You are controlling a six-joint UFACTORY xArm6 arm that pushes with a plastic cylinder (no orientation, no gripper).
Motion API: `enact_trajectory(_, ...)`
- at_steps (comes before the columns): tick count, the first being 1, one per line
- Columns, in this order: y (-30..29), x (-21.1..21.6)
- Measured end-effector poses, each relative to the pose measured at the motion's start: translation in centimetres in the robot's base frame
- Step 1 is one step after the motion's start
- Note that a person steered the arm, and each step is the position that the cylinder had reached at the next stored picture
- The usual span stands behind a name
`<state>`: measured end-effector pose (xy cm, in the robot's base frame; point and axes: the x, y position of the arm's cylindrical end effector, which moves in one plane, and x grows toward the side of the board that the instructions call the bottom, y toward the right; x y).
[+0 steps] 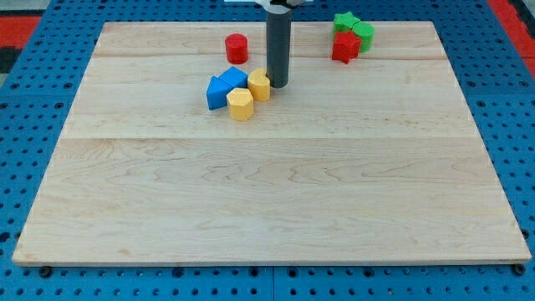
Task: Push the red circle towards the left side of the blue triangle
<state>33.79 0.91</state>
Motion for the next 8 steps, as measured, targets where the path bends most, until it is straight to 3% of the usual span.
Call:
enact_trajectory(2,0.4,-2.6)
enact_trajectory(4,-4.5,-3.5)
enact_trajectory(8,-0.5,-12.0)
